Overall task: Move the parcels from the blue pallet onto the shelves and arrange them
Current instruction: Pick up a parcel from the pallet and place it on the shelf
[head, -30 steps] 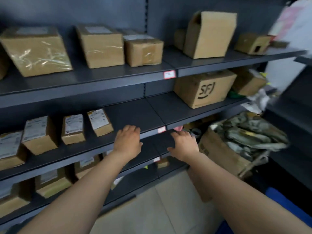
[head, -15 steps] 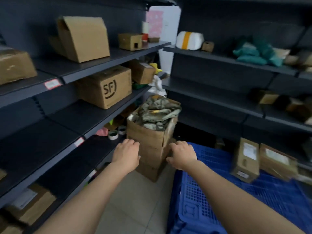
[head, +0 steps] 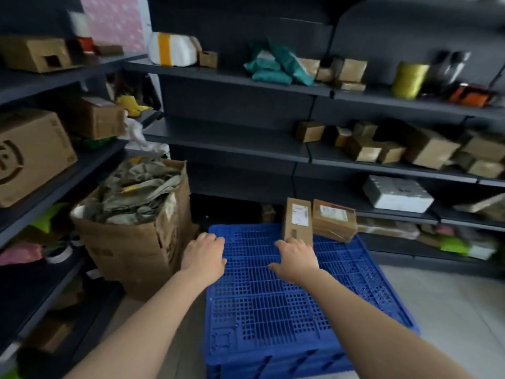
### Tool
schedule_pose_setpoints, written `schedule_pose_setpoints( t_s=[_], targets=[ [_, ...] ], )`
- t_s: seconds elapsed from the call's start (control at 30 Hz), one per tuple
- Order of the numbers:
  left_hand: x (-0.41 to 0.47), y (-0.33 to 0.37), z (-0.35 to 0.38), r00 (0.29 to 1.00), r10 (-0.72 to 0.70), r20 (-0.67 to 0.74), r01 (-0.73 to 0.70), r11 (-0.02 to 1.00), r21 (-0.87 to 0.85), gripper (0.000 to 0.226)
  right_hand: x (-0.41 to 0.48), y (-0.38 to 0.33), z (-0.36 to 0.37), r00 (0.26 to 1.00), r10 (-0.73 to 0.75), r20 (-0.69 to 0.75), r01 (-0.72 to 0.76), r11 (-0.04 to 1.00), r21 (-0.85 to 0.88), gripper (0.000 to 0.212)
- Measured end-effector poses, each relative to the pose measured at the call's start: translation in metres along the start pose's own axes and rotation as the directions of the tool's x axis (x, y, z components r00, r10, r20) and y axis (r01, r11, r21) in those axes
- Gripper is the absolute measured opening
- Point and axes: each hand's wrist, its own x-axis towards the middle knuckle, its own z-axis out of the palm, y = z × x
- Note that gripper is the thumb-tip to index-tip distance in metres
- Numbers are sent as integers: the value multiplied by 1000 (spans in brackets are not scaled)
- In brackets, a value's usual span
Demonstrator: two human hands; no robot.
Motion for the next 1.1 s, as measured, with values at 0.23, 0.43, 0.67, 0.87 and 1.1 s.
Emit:
schedule_pose_setpoints(
  t_s=[0.23,0.43,0.67,0.87,1.1],
  targets=[
    [73,94,38,995,23,95,-21,1000,-21,51,36,104,10,997,74,38,-76,997,31,55],
    [132,148,70,982,59,181,-55,998,-26,51,79,166,28,983,143,118,-153,985,79,59],
    [217,172,117,951,82,299,-67,996,-59,50,150,215,59,951,216,222,-243,965,102,58],
    [282,183,163,930,33,366,22,989,-145,56,214,234,103,928,223,297,-290,935,205,55],
    [339,191,235,913,-103,395,256,898,-358,63,287,255,166,899,271,344,-421,753,506,62]
  ],
)
